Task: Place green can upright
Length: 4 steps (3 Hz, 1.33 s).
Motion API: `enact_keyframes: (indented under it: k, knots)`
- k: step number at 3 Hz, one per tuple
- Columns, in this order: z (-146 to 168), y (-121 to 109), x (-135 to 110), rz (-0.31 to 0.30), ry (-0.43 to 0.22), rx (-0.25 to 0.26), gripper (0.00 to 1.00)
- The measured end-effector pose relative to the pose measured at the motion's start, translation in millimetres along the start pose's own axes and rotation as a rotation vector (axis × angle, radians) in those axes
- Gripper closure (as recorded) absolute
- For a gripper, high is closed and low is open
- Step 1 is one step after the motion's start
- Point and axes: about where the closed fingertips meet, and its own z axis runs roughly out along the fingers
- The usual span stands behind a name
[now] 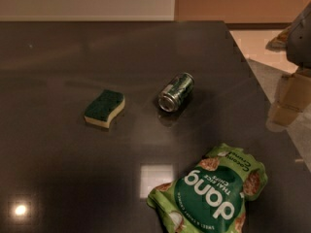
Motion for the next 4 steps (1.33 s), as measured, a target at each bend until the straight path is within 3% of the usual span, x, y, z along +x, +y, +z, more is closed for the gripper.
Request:
enact_keyframes:
  k: [1,2,4]
  knots:
    - [0.0,0.0,-0.1,0.000,0.000,0.000,0.00]
    - [8.3,-10.1,-9.8,-0.053,-0.017,-0.033,0.00]
    - [42.5,-54.7,-42.7,-0.199,-0.032,-0.094,0.00]
